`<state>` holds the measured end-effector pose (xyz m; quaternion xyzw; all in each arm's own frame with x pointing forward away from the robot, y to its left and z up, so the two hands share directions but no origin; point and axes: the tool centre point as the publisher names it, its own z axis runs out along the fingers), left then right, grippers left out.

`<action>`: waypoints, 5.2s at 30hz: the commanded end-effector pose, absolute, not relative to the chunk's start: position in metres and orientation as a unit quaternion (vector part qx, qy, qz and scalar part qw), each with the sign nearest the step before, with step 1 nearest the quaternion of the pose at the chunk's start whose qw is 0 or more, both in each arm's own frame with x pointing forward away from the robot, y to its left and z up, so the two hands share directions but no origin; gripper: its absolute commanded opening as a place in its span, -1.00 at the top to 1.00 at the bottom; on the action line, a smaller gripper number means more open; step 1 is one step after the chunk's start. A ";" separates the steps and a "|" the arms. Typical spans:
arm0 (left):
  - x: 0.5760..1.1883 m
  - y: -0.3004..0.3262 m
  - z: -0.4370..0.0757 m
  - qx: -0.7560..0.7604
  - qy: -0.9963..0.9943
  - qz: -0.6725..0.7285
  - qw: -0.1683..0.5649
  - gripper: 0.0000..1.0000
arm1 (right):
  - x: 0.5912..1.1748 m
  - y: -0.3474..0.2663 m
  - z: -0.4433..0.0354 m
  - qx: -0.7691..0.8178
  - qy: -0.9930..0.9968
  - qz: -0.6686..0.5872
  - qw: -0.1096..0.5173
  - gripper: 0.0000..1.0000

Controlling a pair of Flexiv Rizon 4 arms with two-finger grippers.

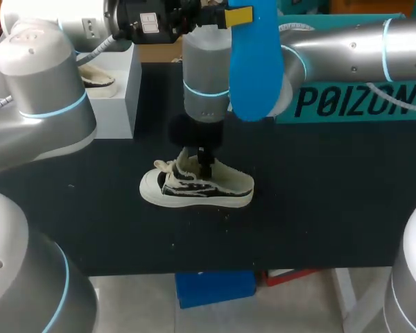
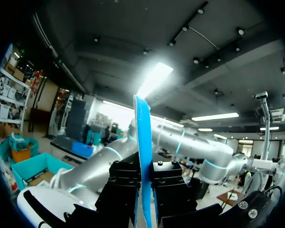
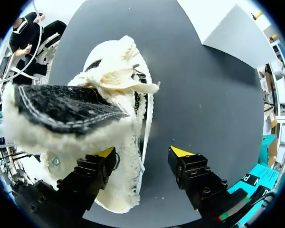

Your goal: Take the shoe out of the shoebox, open the shoe tongue, remove and reinsert the insole, then place the shoe into the shoebox

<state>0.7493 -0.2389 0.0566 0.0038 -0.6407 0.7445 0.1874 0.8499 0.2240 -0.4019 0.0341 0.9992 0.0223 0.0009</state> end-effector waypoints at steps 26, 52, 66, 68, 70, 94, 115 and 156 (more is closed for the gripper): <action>0.749 -0.240 0.056 0.004 -0.641 0.745 0.186 1.00 | 0.861 0.202 -0.356 0.116 0.989 0.079 0.039 1.00; 0.749 -0.240 0.056 0.004 -0.641 0.745 0.186 1.00 | 0.862 0.178 -0.310 0.606 0.788 -0.085 0.065 1.00; 0.749 -0.240 0.056 0.004 -0.641 0.745 0.186 1.00 | 0.846 0.188 -0.330 0.697 0.710 -0.070 0.065 1.00; 0.749 -0.240 0.056 0.004 -0.641 0.745 0.186 1.00 | 0.845 0.189 -0.335 0.708 0.700 -0.069 0.063 1.00; 0.749 -0.240 0.056 0.004 -0.641 0.745 0.186 1.00 | 0.842 0.193 -0.342 0.709 0.699 -0.068 0.060 1.00; 0.749 -0.240 0.056 0.004 -0.641 0.745 0.186 1.00 | 0.840 0.191 -0.399 0.729 0.673 -0.092 0.085 1.00; 0.749 -0.240 0.056 0.004 -0.641 0.745 0.186 1.00 | 0.857 0.163 -0.378 0.777 0.621 -0.063 0.086 1.00; 0.749 -0.240 0.056 0.004 -0.641 0.745 0.186 1.00 | 0.863 0.176 -0.379 0.755 0.651 0.001 0.079 1.00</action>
